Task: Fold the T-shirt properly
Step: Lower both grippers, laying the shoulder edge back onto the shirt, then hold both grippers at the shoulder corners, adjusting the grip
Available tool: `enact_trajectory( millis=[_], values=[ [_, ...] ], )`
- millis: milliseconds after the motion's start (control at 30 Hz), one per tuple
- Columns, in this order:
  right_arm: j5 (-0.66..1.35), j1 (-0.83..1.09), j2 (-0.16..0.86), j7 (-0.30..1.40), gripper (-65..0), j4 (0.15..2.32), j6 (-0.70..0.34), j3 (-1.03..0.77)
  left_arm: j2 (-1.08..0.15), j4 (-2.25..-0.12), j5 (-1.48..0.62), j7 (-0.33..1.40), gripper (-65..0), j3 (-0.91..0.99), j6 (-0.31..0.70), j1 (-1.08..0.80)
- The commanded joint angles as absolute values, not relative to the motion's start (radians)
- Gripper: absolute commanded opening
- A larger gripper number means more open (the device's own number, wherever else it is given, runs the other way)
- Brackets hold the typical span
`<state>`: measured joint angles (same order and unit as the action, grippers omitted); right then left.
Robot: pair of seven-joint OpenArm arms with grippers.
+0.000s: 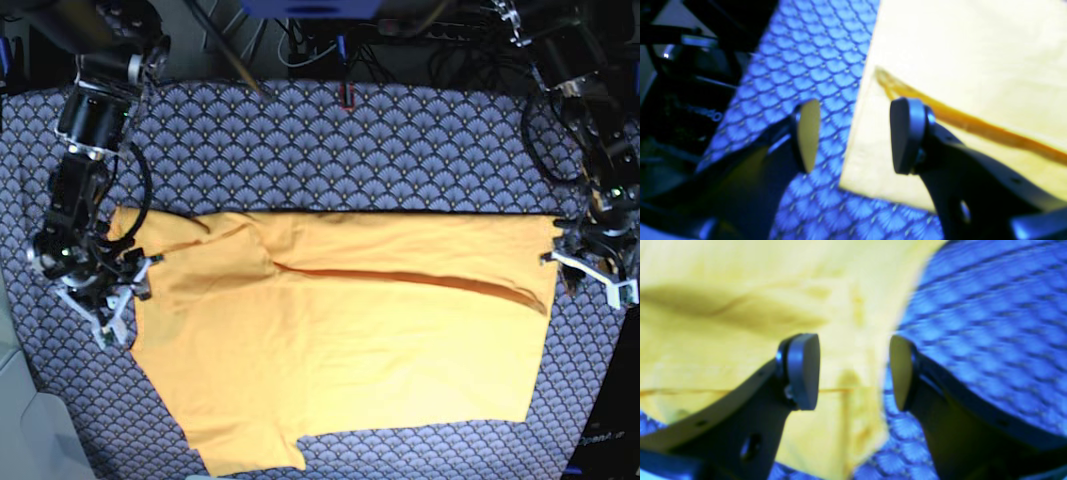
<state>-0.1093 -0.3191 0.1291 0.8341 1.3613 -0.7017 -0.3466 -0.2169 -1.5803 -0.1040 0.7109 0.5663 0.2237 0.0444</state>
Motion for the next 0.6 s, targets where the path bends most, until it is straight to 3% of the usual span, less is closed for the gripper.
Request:
enact_trajectory(
  millis=[0, 567],
  values=[
    [-0.108, -0.323, 0.139, 0.825, -30.6, 1.397, -0.698, -0.354, -0.228, -1.59, -0.102, 0.707, -31.9, 0.572, 0.22, 0.039],
    [-0.107, -0.185, 0.157, 0.766, -30.6, 1.369, -0.698, -0.389, -0.197, -1.515, -0.102, 0.671, -31.8, 0.619, 0.222, -0.004]
  ],
)
